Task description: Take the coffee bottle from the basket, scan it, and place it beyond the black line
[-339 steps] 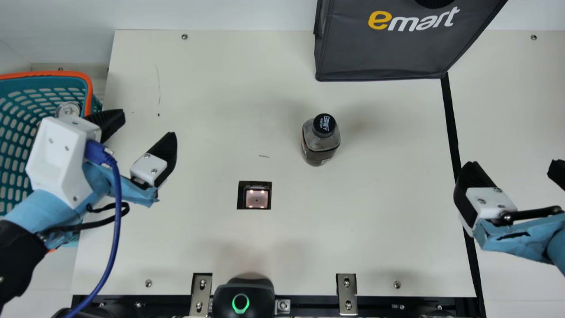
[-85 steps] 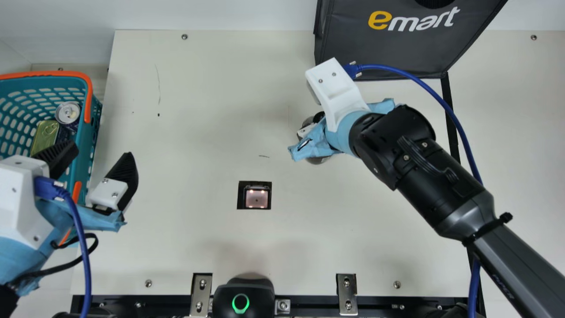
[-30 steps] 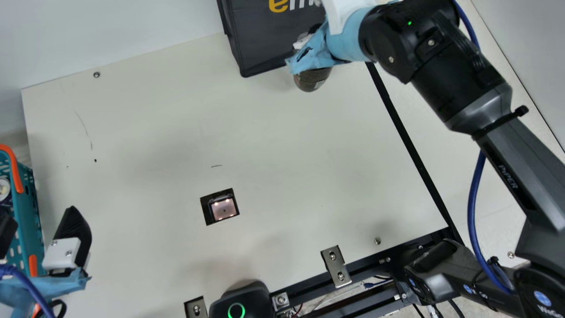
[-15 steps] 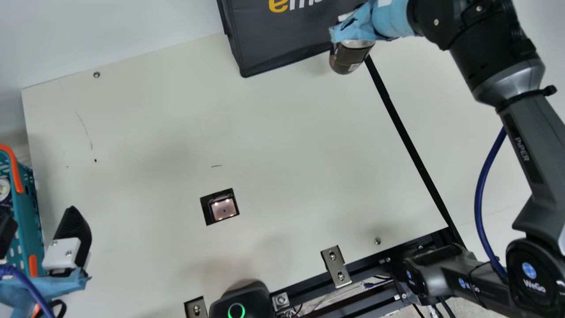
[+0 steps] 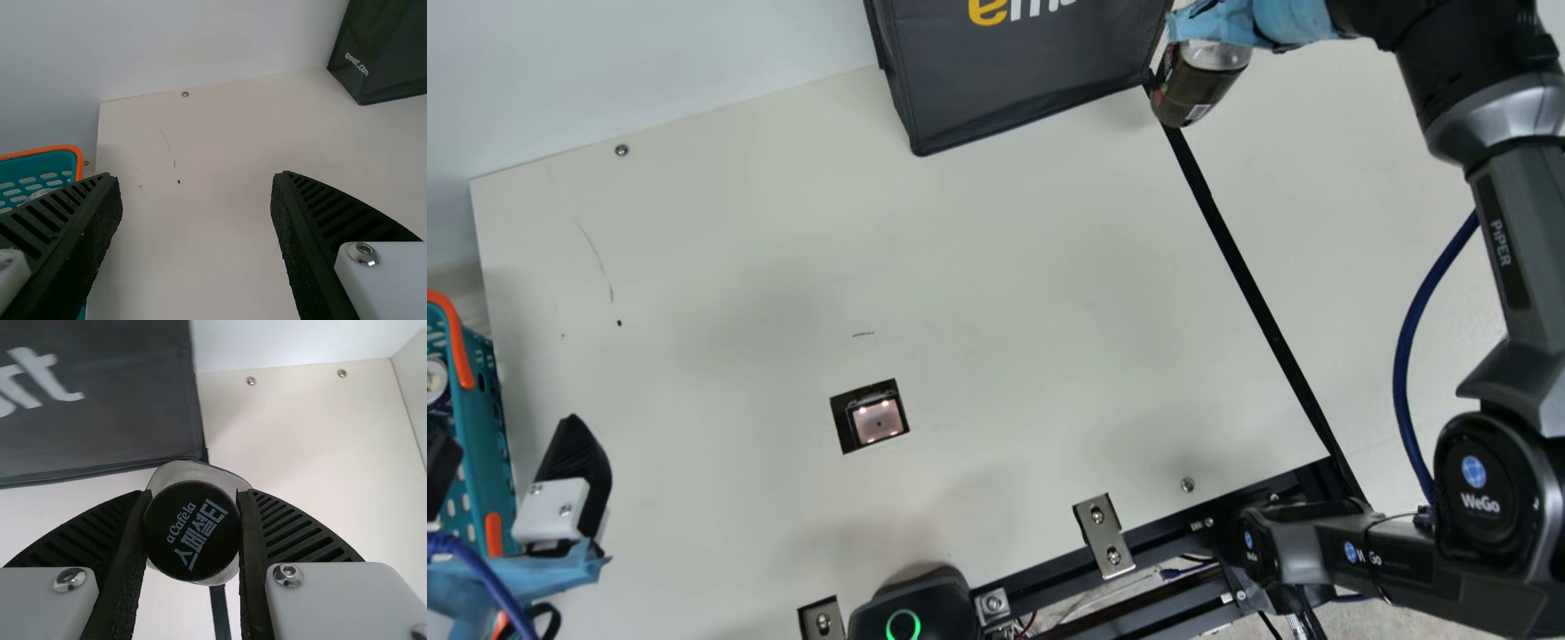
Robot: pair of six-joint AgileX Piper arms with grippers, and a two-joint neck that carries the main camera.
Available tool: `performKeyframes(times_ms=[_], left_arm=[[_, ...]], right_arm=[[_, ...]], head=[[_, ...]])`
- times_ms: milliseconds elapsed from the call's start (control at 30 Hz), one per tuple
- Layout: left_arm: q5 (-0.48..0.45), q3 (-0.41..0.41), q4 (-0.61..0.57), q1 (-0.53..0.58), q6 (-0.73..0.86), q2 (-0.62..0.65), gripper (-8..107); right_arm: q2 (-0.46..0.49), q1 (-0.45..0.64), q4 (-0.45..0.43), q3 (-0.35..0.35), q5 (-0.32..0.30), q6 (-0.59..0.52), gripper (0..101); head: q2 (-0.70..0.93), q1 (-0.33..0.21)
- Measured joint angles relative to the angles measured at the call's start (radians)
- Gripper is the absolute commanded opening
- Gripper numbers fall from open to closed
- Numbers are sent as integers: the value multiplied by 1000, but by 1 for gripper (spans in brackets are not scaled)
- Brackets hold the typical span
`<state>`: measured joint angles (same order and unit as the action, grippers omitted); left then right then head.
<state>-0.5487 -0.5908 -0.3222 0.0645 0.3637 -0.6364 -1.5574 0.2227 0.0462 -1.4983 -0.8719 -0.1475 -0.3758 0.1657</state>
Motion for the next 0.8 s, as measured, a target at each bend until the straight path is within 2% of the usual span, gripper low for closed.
performKeyframes(times_ms=[300,800], left_arm=[[0,0,0,0,0,0,90],[0,0,0,0,0,0,90]], right_arm=[[-33,58,22,-14,8,-30,0],[-74,109,5,0,41,-38,0]], head=[[0,0],[2,0]])
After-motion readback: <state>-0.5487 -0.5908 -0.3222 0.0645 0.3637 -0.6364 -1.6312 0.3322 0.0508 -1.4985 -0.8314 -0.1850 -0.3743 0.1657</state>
